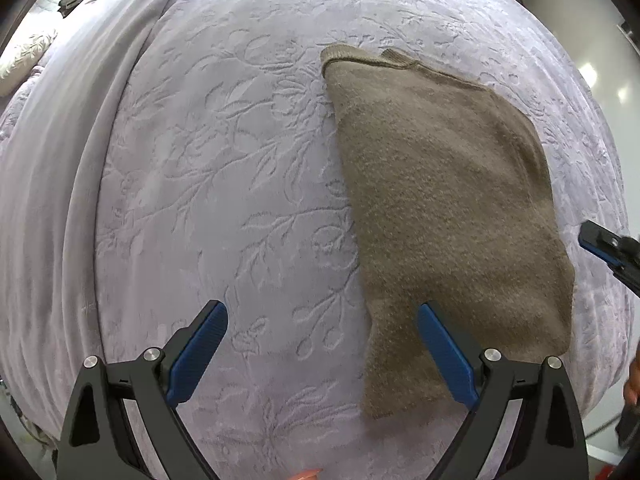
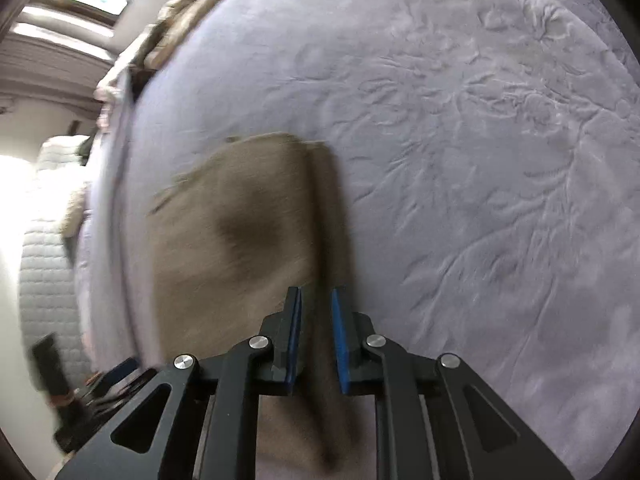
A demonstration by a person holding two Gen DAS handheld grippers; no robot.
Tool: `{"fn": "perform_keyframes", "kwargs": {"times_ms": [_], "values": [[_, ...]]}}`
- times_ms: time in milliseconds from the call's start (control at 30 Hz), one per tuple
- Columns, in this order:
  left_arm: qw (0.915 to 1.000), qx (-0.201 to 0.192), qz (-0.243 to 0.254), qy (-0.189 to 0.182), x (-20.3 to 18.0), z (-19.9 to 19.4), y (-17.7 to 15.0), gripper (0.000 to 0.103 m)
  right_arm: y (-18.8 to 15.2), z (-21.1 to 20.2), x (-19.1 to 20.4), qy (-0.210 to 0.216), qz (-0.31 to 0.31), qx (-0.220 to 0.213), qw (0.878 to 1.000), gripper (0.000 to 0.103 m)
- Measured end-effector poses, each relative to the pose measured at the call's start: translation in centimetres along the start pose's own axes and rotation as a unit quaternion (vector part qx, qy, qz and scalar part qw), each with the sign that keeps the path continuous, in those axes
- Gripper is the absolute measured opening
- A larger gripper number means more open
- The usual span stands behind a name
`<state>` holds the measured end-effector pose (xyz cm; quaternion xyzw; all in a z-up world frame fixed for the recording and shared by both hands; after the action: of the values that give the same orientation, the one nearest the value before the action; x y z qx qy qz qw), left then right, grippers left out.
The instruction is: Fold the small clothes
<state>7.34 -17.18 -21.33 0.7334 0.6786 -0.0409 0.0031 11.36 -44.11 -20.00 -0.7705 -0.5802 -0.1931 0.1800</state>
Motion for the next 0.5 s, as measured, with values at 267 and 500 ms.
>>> {"fn": "perform_keyframes", "kwargs": {"times_ms": [267,500], "values": [[0.9999,0.008,0.004,0.004,-0.3,-0.4,-0.9,0.096,-3.9,3.1,1.3,-0.051,-0.047,0.043,0.997,0.018],[0.9996,0.01,0.013,0.024,-0.1,-0.3,-1.2,0.096,-5.5,3.5,-1.0,-0.032,-0.017,0.057,0.998,0.018]]}}
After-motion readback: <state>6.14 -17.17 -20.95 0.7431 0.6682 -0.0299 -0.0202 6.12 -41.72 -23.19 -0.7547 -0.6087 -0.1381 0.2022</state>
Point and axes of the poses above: each gripper's, at about its wrist camera, not at the fingertips, and z roughly the way its jaws point, x to its left, y to its top, the point moved 10 cm from there along z, roughly the way its jaws point, and after that the axes turned 12 degrees about x, right-handed, at the moved point
